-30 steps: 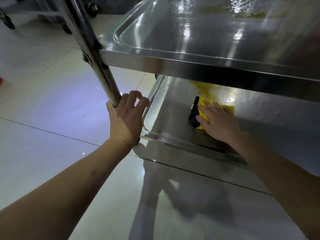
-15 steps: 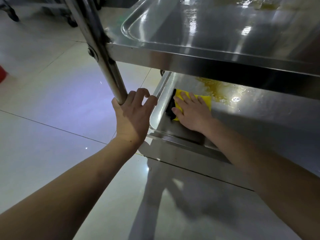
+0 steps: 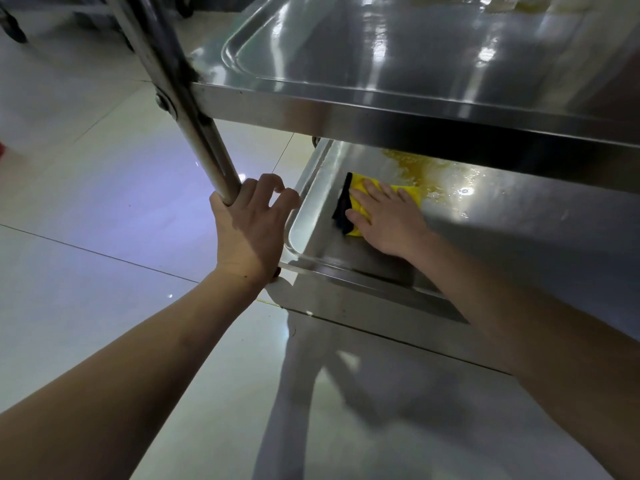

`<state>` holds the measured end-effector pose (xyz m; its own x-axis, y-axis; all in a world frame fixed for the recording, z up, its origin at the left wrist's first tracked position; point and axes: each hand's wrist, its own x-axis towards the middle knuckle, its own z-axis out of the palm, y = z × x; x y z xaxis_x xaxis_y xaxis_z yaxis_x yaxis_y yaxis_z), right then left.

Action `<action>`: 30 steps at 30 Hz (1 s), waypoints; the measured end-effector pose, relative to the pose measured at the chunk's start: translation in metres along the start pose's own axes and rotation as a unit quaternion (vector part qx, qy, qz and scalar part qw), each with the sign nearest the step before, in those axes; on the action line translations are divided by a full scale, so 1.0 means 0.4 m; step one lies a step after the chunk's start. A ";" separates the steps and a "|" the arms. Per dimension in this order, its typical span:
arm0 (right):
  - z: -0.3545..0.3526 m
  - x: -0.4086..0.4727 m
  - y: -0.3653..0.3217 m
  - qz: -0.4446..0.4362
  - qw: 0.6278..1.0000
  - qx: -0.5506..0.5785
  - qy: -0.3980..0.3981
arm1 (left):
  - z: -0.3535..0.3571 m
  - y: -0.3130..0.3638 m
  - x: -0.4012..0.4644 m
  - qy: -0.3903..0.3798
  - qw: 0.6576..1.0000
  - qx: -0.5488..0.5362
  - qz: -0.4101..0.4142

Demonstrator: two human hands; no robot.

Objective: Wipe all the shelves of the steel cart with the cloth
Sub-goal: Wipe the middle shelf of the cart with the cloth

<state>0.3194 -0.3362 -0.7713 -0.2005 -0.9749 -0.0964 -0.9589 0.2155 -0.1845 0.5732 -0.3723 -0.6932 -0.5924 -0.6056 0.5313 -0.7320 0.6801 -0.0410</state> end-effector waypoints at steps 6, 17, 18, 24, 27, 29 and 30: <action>-0.022 -0.122 0.170 0.039 0.999 -0.003 0.012 | -0.002 0.003 0.000 0.004 1.000 0.017 -0.018; -0.046 -0.212 0.309 0.059 0.998 -0.014 0.000 | -0.001 0.005 0.001 -0.001 1.000 0.023 -0.018; -0.048 -0.211 0.305 0.060 0.998 -0.013 0.002 | 0.000 0.006 0.002 0.000 1.000 0.022 -0.021; -0.047 -0.156 0.235 0.035 0.999 -0.007 0.007 | -0.001 0.011 0.004 0.009 1.000 0.005 -0.024; -0.041 -0.098 0.167 0.014 1.000 -0.003 0.008 | 0.000 0.015 0.004 0.006 1.000 0.000 -0.024; -0.033 -0.056 0.115 -0.002 1.000 -0.010 0.004 | 0.001 0.014 0.002 0.004 1.000 -0.007 -0.019; -0.029 -0.033 0.087 -0.010 1.000 -0.013 0.001 | 0.002 0.013 0.001 0.003 1.000 -0.010 -0.019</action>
<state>0.2864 -0.3163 -0.7652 -0.1813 -0.9792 -0.0914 -0.9677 0.1942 -0.1608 0.5690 -0.3695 -0.6937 -0.5629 -0.6287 0.5365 -0.7468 0.6650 -0.0044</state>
